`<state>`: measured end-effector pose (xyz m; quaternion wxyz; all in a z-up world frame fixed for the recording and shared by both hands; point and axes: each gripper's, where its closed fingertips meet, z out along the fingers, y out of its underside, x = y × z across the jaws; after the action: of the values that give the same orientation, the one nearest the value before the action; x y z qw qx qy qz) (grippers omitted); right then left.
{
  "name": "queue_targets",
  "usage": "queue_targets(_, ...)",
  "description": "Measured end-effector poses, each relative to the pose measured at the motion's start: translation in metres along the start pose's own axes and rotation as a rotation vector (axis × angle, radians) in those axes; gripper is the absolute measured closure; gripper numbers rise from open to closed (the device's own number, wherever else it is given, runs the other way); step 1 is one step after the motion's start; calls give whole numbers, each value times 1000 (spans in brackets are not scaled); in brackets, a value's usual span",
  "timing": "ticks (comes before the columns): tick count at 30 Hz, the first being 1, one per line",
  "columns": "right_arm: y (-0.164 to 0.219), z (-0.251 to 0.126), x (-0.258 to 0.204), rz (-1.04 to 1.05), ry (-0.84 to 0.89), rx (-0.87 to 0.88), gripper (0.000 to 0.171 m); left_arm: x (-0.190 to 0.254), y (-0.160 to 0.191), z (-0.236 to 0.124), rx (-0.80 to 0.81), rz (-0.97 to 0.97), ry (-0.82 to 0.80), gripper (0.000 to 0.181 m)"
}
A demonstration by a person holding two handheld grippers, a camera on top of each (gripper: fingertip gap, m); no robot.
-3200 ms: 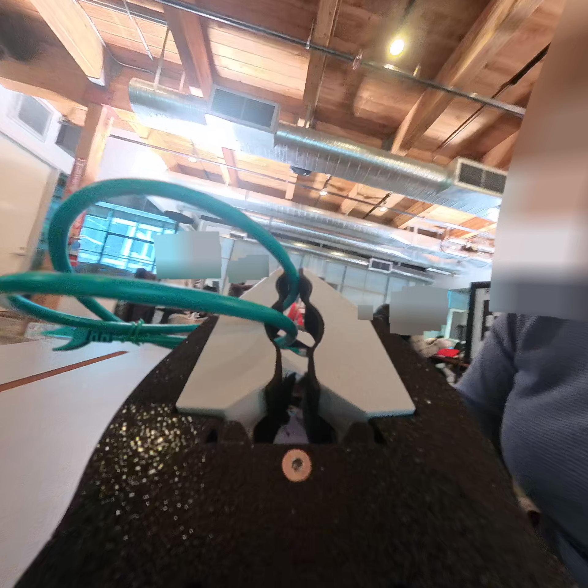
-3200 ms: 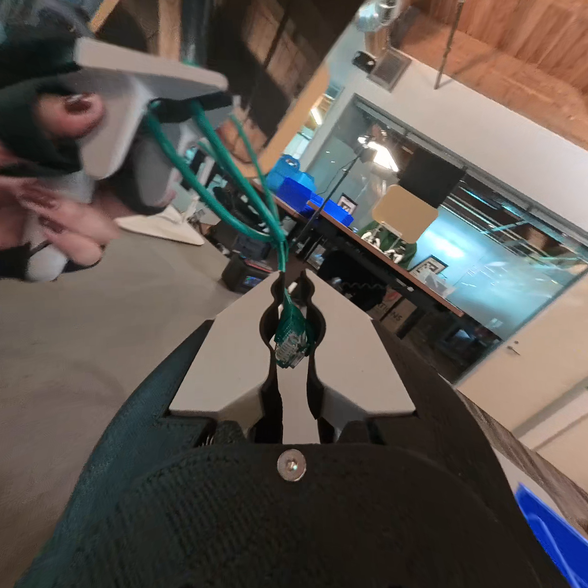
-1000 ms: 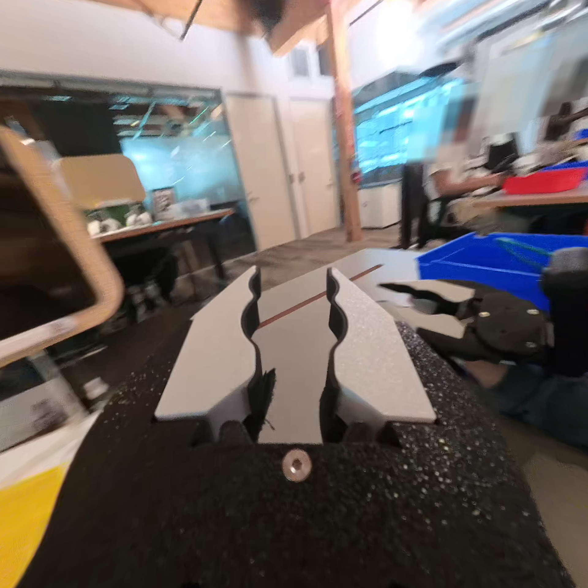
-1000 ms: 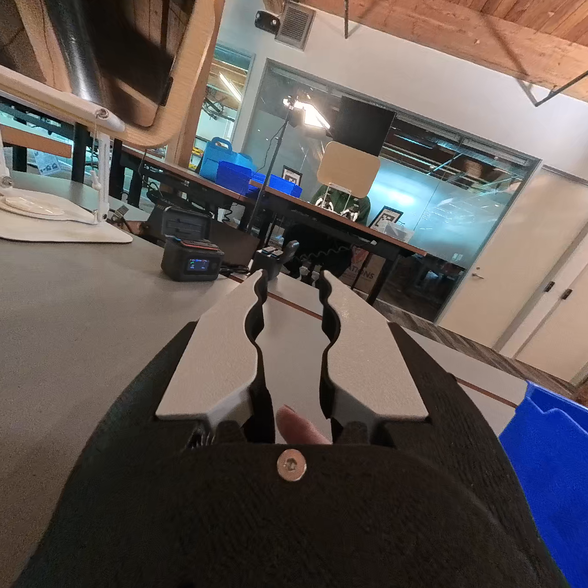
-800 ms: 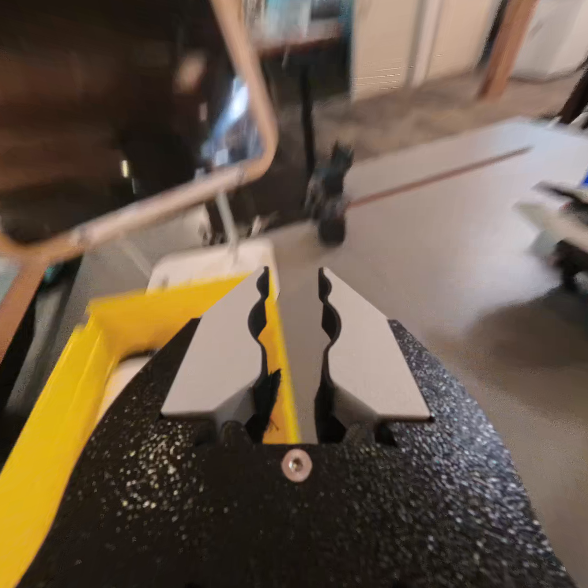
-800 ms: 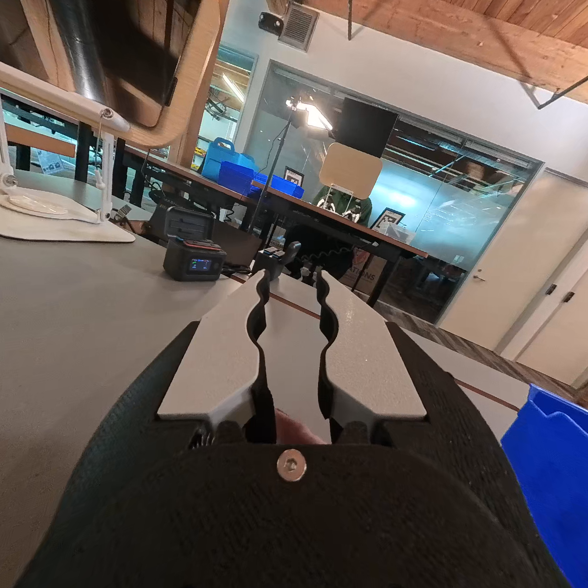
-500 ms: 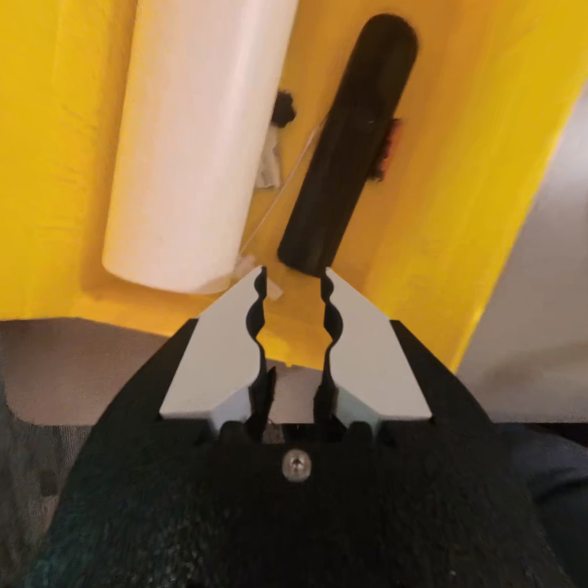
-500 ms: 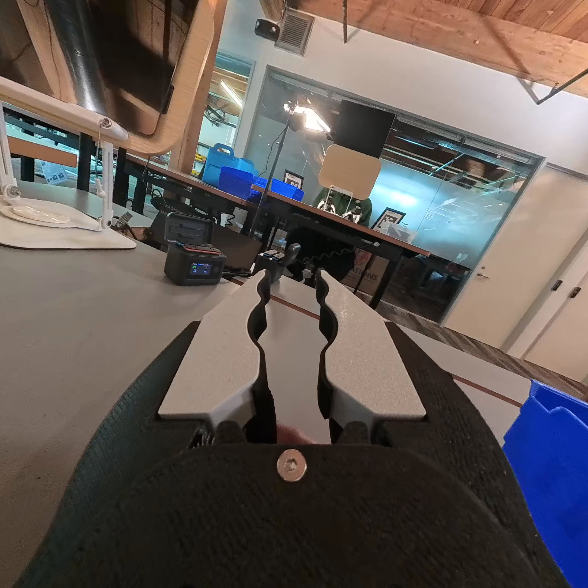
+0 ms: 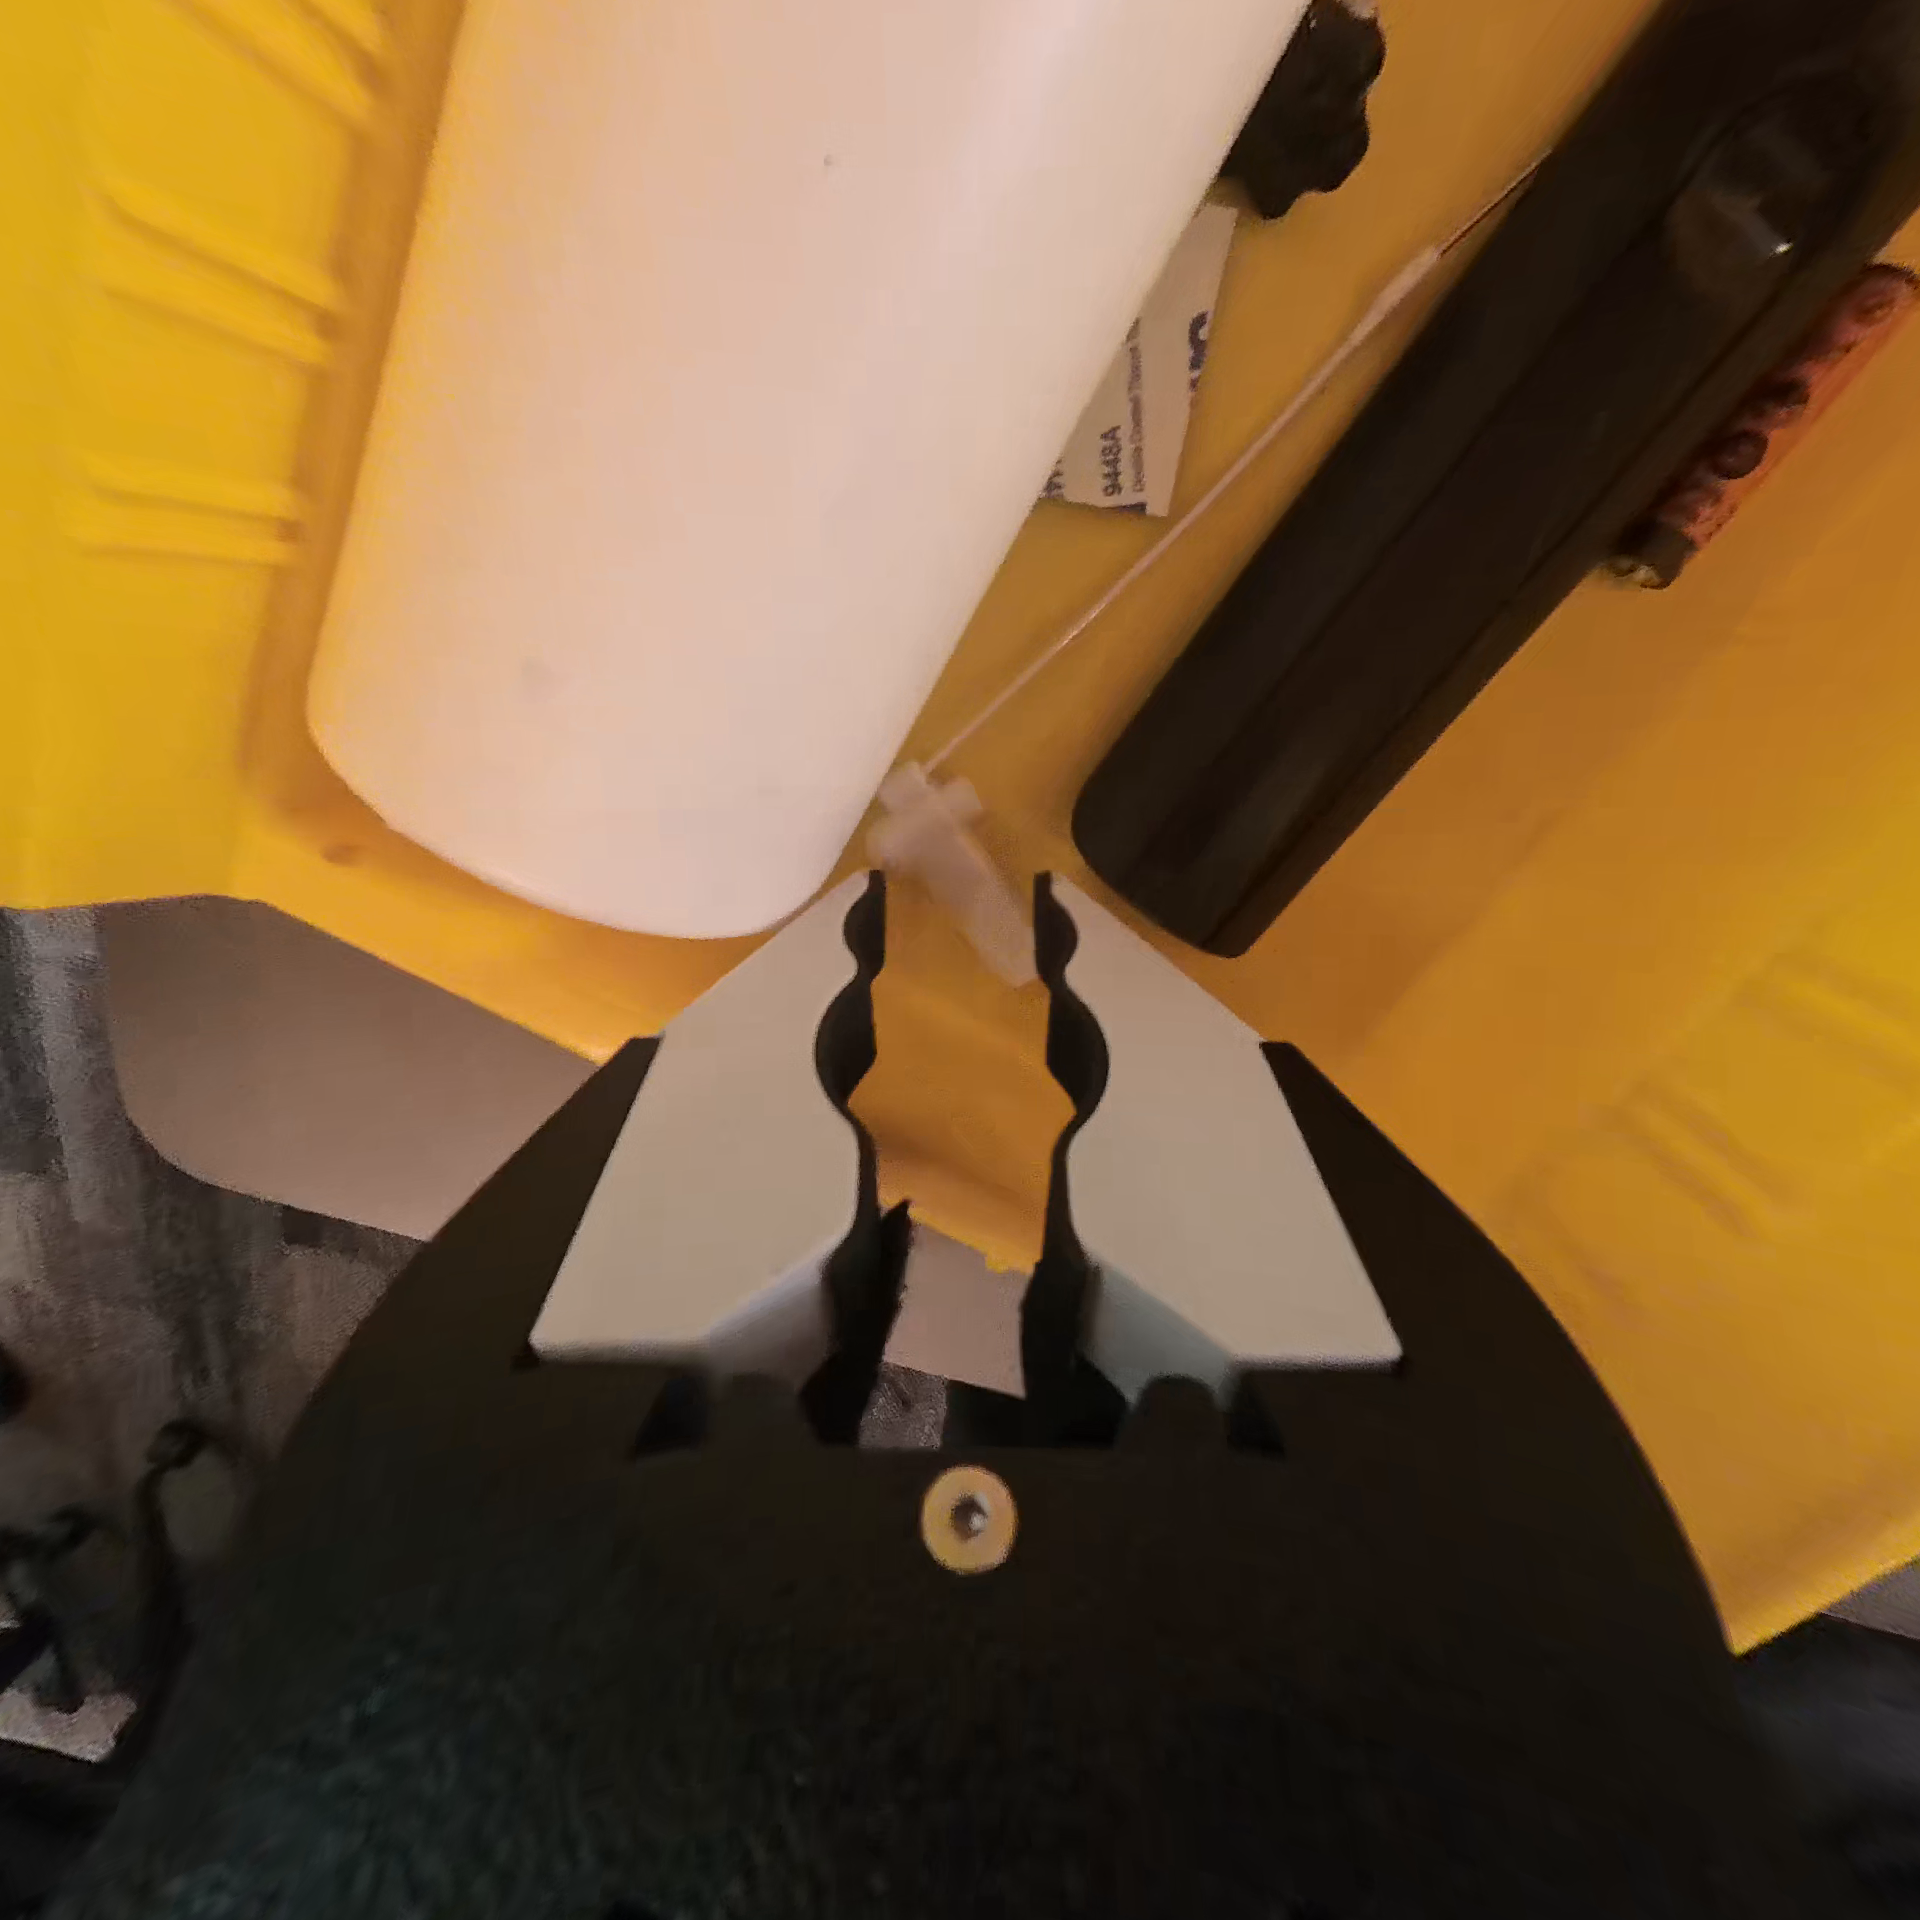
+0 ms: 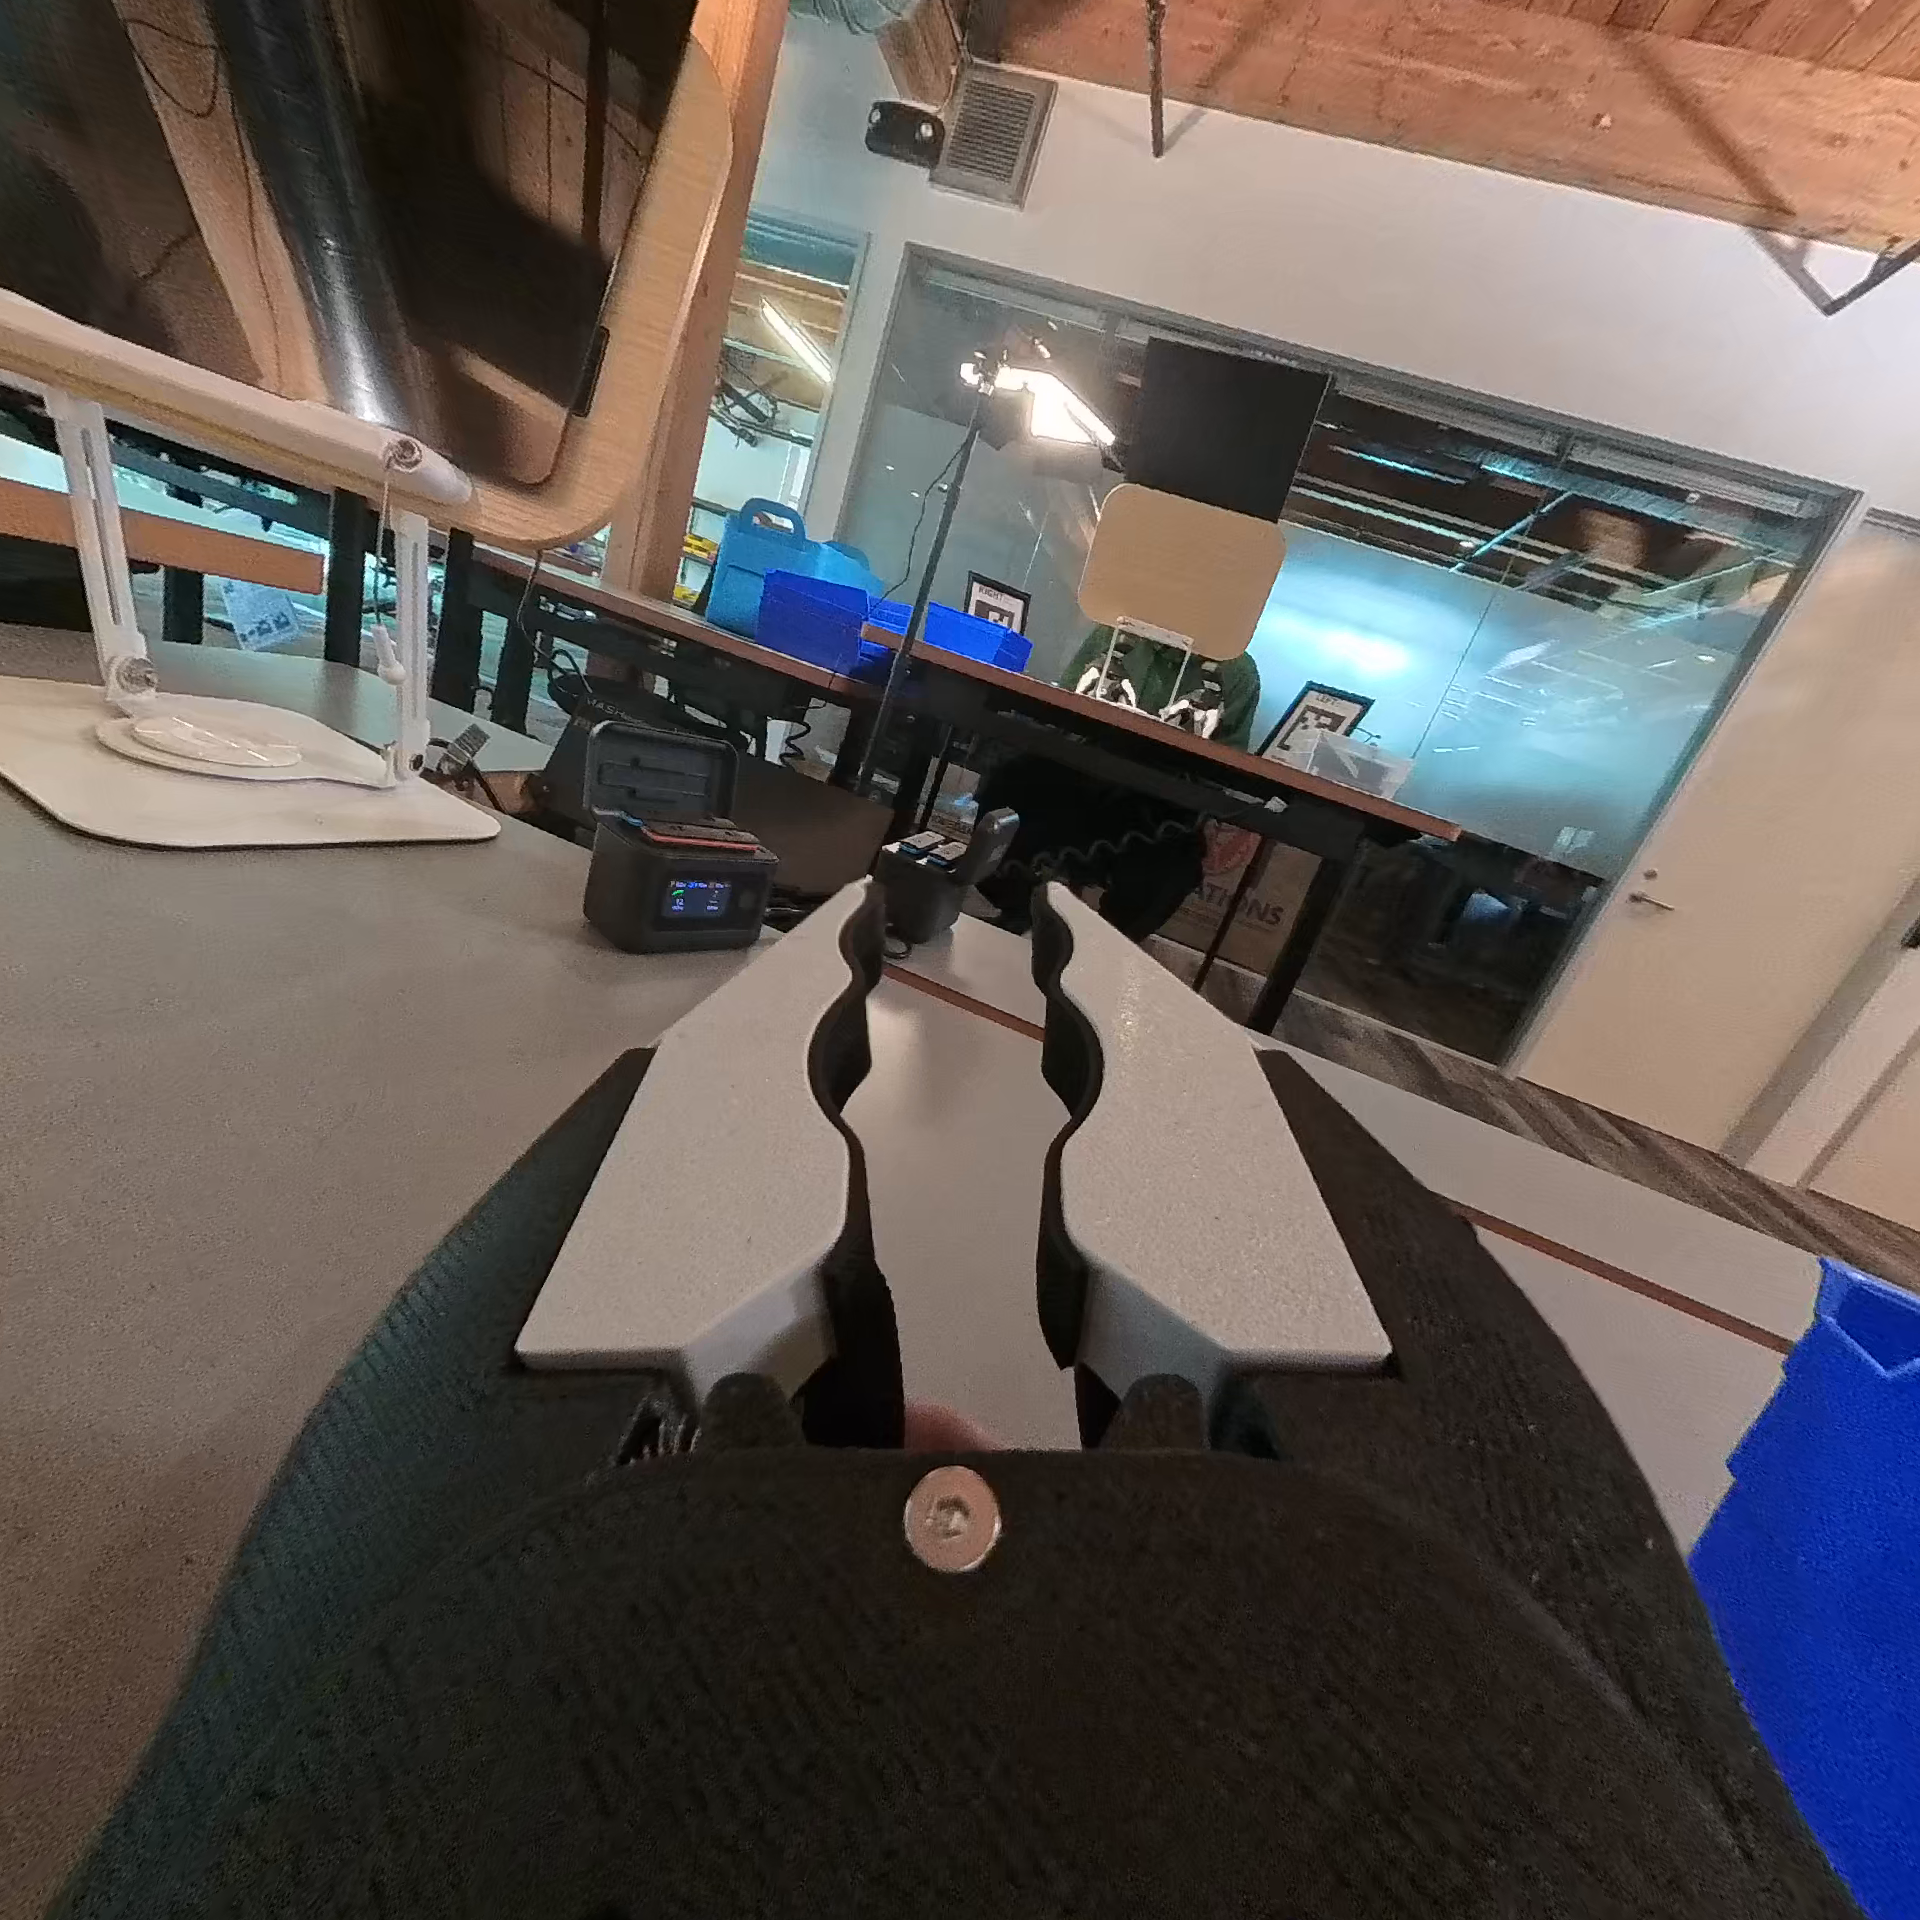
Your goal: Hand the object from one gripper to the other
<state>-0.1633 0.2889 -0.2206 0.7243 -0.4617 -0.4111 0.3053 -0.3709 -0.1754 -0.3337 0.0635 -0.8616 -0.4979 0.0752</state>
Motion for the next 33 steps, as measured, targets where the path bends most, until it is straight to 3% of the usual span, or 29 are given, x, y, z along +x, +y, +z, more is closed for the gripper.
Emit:
queue_targets(1,0,0,0,6,-2,1,145,0,1,1,-10,-12,2,152)
queue_targets(17,-1,3,-4,42,-27,7,145,-2,-1,4,-69,-39,-42,152)
queue_targets(26,-1,4,-6,32,-38,5,145,0,-1,8,-127,94,-89,164)
queue_targets(33,-1,4,-6,34,-40,7,145,-3,-13,-3,32,208,-106,169)
